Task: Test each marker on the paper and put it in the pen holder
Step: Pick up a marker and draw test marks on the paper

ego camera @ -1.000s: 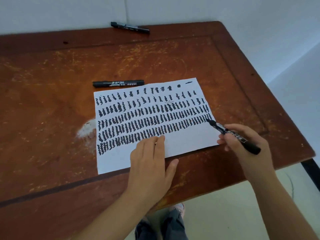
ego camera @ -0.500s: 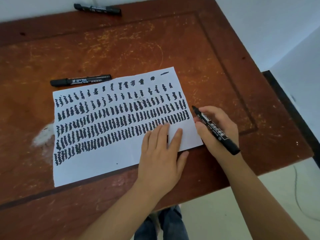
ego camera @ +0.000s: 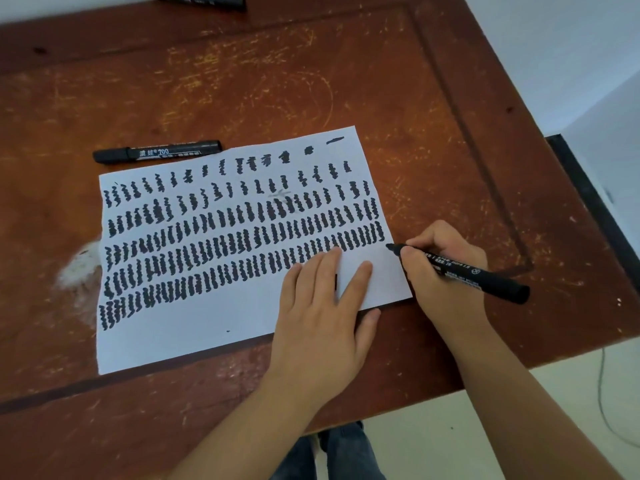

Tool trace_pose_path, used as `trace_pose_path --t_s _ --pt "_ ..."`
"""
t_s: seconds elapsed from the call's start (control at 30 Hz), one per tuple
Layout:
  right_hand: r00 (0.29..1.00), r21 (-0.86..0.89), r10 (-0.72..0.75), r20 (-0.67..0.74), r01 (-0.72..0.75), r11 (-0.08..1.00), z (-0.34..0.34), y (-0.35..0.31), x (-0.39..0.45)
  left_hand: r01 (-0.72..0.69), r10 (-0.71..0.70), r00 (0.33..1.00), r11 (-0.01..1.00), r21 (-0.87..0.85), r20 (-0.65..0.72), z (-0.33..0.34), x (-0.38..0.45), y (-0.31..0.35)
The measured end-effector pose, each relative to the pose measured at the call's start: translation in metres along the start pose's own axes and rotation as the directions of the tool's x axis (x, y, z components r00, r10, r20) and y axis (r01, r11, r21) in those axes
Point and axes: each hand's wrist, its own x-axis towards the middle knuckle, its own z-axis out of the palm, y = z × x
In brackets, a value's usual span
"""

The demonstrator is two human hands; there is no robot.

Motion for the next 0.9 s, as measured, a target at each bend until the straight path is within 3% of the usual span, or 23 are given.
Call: trace_pose_path --t_s 0.9 --pt "0.998 -0.089 -0.067 0.006 0.067 0.994 0.001 -0.002 0.0 0.01 -0.01 1.0 0.999 -0.035 -0.012 0.0 -0.001 0.0"
